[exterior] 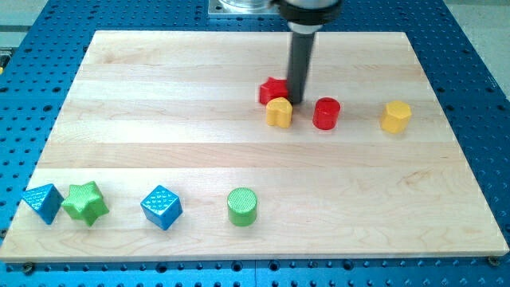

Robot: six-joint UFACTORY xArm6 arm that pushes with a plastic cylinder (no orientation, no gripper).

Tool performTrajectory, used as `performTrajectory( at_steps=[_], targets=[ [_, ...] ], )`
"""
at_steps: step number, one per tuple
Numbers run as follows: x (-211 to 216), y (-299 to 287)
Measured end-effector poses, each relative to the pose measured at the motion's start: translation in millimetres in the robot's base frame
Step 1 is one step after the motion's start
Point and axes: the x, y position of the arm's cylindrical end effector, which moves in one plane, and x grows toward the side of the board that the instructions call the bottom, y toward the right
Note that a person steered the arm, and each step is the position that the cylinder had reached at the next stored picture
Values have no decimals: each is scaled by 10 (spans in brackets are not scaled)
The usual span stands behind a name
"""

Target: Push the red star vertical above the cube

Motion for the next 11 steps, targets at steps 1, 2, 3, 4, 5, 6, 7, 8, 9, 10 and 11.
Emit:
performTrajectory(
  at_steps=[1,2,3,4,5,6,7,8,9,10,11],
  targets=[
    [-12,-416],
    [-12,-301],
    [57,-243],
    [85,-595],
    [51,-996],
    [-375,-1417],
    [-576,-1810],
    [-545,-1330],
    [-287,-1088],
    [-32,-1245],
    [-27,-1515]
  ],
)
